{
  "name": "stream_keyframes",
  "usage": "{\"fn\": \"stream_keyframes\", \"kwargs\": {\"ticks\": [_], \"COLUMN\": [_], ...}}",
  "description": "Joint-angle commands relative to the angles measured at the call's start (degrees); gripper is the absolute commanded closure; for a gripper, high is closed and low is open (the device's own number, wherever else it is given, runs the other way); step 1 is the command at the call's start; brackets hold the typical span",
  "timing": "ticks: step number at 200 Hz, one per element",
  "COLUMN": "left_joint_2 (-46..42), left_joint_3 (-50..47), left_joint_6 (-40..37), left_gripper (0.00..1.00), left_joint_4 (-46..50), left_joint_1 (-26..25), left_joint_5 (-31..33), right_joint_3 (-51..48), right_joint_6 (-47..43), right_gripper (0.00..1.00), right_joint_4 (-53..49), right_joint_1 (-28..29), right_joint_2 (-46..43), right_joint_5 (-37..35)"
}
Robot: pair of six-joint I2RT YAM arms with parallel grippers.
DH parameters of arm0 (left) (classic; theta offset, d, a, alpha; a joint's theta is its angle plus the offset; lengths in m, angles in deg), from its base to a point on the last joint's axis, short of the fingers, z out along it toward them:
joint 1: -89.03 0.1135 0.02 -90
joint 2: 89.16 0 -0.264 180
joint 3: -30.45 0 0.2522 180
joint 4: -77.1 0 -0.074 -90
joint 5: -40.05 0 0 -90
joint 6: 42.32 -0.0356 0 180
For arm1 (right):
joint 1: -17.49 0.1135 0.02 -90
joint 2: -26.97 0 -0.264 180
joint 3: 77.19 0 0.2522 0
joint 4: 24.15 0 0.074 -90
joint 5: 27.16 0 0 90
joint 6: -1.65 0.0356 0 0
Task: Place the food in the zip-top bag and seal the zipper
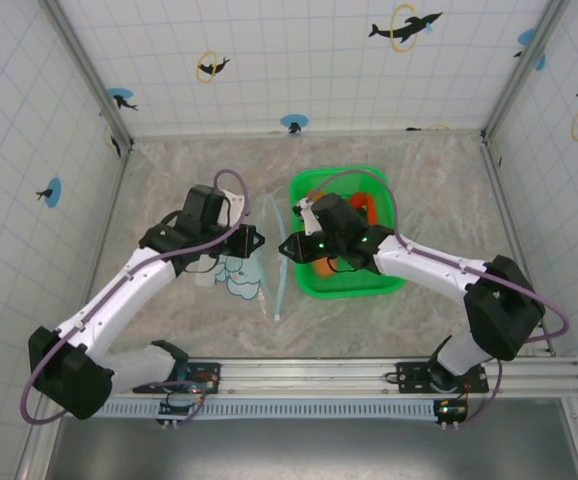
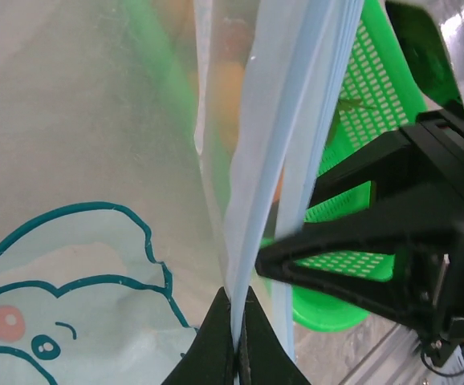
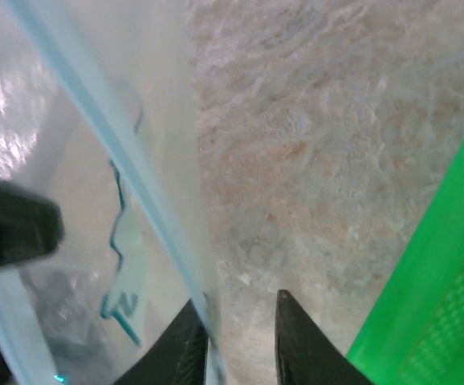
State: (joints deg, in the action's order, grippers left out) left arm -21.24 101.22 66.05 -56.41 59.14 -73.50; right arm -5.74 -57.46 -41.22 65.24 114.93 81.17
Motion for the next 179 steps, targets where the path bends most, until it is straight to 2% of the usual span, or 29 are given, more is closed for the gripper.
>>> {"fn": "stream_keyframes", "kwargs": {"ticks": [1,8,26,46,69,99,118,125,164,169,179], "left_joint_2": [3.09,3.64,3.73,2.72,2.08,1.47,1.44,1.34,-1.89,-2.45,-2.93], "left_joint_3": [1.25,1.49,-0.01,-3.72,-6.04,-8.88,-9.34,-9.04,-5.27,-5.28,-5.16], "left_joint_6": [-0.60,0.28,4.33,9.46,11.87,13.53,14.40,14.41,13.46,13.45,13.27], "left_gripper": [0.96,0.89,0.74,0.63,0.62,0.58,0.54,0.48,0.47,0.42,0.42], "left_joint_4": [1.61,1.68,-2.58,-8.94,-11.79,-14.73,-15.96,-16.37,-15.13,-15.10,-13.56], "left_joint_1": [-0.42,-0.42,-0.64,-1.67,-4.16,-10.87,-13.42,-14.10,-15.11,-15.11,-15.11], "left_joint_5": [-1.98,-1.00,-2.12,-2.18,1.34,8.33,11.87,12.48,17.27,17.59,18.80], "right_joint_3": [-4.91,-7.24,-13.38,-17.87,-20.77,-22.38,-22.29,-22.06,-19.93,-19.84,-19.81], "right_joint_6": [3.00,4.72,11.65,19.18,24.17,24.72,25.02,24.51,21.97,21.95,22.15], "right_gripper": [0.93,1.00,1.00,1.00,1.00,1.00,1.00,1.00,1.00,1.00,1.00], "right_joint_4": [12.70,16.07,25.52,33.73,37.59,39.07,39.17,38.65,32.47,32.17,32.69], "right_joint_1": [-1.40,-1.82,-2.95,-3.67,-4.06,-4.12,-4.65,-4.66,-4.59,-4.65,-4.55], "right_joint_2": [-1.86,-2.74,-4.95,-5.98,-7.00,-7.19,-6.82,-6.86,-7.52,-7.46,-7.29], "right_joint_5": [8.20,8.25,7.80,6.93,4.75,4.17,5.34,5.20,5.40,5.59,6.18]}}
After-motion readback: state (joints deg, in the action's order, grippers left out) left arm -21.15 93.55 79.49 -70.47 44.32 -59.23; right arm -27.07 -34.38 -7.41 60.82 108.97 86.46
